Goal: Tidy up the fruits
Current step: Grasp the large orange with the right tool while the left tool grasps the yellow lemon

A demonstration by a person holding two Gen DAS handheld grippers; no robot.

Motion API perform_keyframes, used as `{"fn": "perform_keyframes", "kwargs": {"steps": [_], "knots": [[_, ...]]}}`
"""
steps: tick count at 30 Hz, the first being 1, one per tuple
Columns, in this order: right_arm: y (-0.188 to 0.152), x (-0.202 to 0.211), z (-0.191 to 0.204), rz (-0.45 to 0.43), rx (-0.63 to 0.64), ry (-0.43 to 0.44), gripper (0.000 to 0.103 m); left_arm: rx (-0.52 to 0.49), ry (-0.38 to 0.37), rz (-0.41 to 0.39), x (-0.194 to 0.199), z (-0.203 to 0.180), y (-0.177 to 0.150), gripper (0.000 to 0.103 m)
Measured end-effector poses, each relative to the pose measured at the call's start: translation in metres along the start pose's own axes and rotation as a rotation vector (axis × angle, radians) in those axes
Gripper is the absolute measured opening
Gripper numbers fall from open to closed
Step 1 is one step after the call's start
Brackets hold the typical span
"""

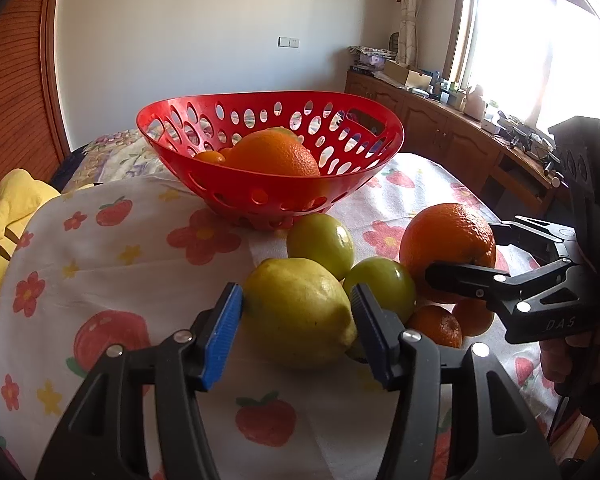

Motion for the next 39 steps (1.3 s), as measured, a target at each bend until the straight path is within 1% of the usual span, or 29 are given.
{"fn": "perform_keyframes", "kwargs": {"steps": [2, 4, 5, 10, 15, 17, 19, 20, 24, 27, 31, 36, 37, 38, 39], "knots": [[0.000, 0.001, -0.001, -0.002, 0.006, -0.004, 0.090, 0.003, 0.009, 0.013, -0.003, 0.001, 0.000, 0.059], [-0.001, 0.002, -0.002, -0.007, 0.015, -0.019, 0.090, 0.007, 0.009, 0.028, -0.008, 0.003, -0.001, 0.064], [-0.001, 0.003, -0.004, -0.010, 0.015, -0.021, 0.090, 0.011, 0.007, 0.035, -0.010, 0.003, -0.003, 0.066], [0.002, 0.007, -0.012, -0.024, 0.004, -0.031, 0.090, 0.044, -0.008, 0.033, -0.013, 0.008, -0.002, 0.070], [-0.002, 0.001, -0.019, -0.006, -0.007, -0.034, 0.090, 0.064, -0.030, 0.037, -0.013, 0.010, -0.002, 0.071], [-0.003, 0.002, -0.020, -0.014, -0.013, -0.028, 0.090, 0.071, -0.042, 0.036, -0.013, 0.010, -0.003, 0.070], [-0.004, 0.002, -0.022, -0.015, -0.020, -0.023, 0.090, 0.082, -0.066, 0.034, -0.013, 0.010, -0.003, 0.065], [-0.004, 0.002, -0.022, -0.016, -0.023, -0.020, 0.090, 0.084, -0.071, 0.035, -0.013, 0.010, -0.003, 0.065], [-0.003, 0.001, -0.022, -0.011, -0.022, -0.014, 0.091, 0.064, -0.060, 0.036, -0.012, 0.007, -0.004, 0.064], [-0.004, 0.001, -0.022, -0.011, -0.010, -0.017, 0.091, 0.071, -0.058, 0.034, -0.013, 0.008, -0.003, 0.066], [-0.004, 0.001, -0.021, -0.004, 0.000, -0.017, 0.091, 0.080, -0.045, 0.039, -0.016, 0.011, -0.001, 0.072], [-0.004, 0.000, -0.021, -0.001, 0.000, -0.014, 0.092, 0.096, -0.065, 0.048, -0.017, 0.014, -0.001, 0.073], [-0.004, 0.000, -0.021, -0.003, 0.002, -0.017, 0.091, 0.097, -0.072, 0.049, -0.017, 0.014, -0.002, 0.067], [-0.005, 0.000, -0.020, -0.004, 0.004, -0.017, 0.091, 0.097, -0.093, 0.049, -0.017, 0.013, -0.002, 0.066], [-0.005, 0.000, -0.020, -0.007, 0.009, -0.018, 0.091, 0.092, -0.092, 0.049, -0.016, 0.012, -0.002, 0.065]]}}
Point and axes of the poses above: each gripper's, at about its wrist camera, not at the fingertips, and x roughly against the way its jaws point, z to its left, y to its top, the point moved 7 cm from there along -x, roughly the way its jaws point, and after that the axes turned 12 degrees about -y, right-handed, at the moved point
